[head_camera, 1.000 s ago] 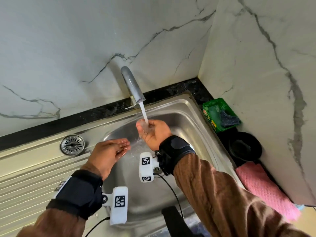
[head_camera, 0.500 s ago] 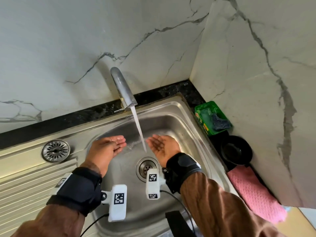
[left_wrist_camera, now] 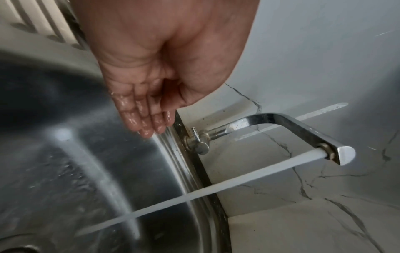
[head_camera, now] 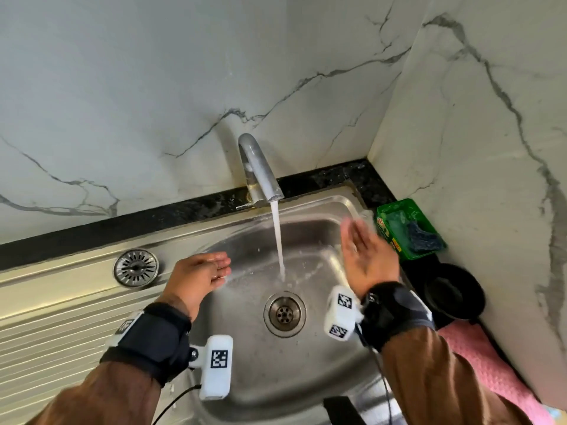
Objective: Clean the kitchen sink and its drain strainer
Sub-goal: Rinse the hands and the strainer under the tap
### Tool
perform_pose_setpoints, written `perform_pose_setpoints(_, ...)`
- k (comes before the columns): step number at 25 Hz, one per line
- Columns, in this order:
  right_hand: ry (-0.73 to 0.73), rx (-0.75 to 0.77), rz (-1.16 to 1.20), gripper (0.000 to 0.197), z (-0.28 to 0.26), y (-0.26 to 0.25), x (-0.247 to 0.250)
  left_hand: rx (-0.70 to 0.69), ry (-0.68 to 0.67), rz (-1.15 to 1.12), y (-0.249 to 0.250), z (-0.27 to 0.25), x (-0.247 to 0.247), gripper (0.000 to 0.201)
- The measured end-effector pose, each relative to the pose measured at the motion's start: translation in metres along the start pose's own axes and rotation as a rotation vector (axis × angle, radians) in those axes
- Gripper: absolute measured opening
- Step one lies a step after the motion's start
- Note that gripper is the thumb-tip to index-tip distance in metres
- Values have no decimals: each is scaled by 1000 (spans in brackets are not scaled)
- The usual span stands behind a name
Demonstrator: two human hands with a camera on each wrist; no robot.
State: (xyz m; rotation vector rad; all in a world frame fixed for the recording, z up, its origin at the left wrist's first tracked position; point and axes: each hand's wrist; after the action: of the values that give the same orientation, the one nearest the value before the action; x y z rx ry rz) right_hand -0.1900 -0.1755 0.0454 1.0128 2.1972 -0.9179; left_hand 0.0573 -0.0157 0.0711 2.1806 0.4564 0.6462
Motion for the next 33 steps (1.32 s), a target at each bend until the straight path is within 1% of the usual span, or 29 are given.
perform_pose_setpoints(1,121,-5,-111,18,3,-4,18,-15,4,25,8,7,-2,21)
perform_pose_setpoints(2,216,-56,-209,19,2,-1,33,-29,4,50,17,15,-4,22)
perform_pose_setpoints(3,243,-120,-260,22,-2,5,44,-44,-5,70,27,24,-7,25)
perform_pose_setpoints(5,182,-211,-269,30,-14,21,48,-66,-39,98,46,44,-13,33)
perform_pose_setpoints(7,117,-259,-240,32,-25,34,40,-46,-66,58,57,58,-19,41)
perform_pose_setpoints(10,47,-308,-196,34,-24,54,23,-3,-58,-49,58,68,-25,41)
perform_pose_setpoints(14,-45,-380,-132,37,-13,80,-10,-12,-87,-139,48,68,-26,48)
perform_pose_setpoints(17,-59,-409,-80,36,0,91,-24,-25,-116,-265,44,67,-25,50)
perform_pose_setpoints(20,-41,-422,-96,40,13,98,-30,-16,-126,-351,42,70,-24,50)
perform_pose_setpoints(24,-31,-432,-118,32,24,105,-35,3,-141,-476,39,74,-25,46)
perform_pose_setpoints(26,-7,-440,-102,35,26,106,-36,-5,-131,-508,41,74,-28,46)
perform_pose_setpoints(28,5,-440,-109,40,28,106,-38,-30,-99,-510,44,71,-33,48)
perform_pose_setpoints(31,7,-434,-101,36,26,101,-43,-128,-74,-460,52,61,-41,53)
perform_pose_setpoints(33,1,-450,-43,33,21,94,-45,-261,-163,-331,58,56,-48,66)
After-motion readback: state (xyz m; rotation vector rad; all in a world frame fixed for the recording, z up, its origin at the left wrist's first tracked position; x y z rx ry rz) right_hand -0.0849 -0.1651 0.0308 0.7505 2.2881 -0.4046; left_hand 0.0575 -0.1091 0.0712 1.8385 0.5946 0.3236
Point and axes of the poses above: each hand's wrist, its own z-axis towards the middle knuckle, its own x-axis out of the back of the hand, y = z × x, and after that the axes turned 15 degrees about z, right-handed
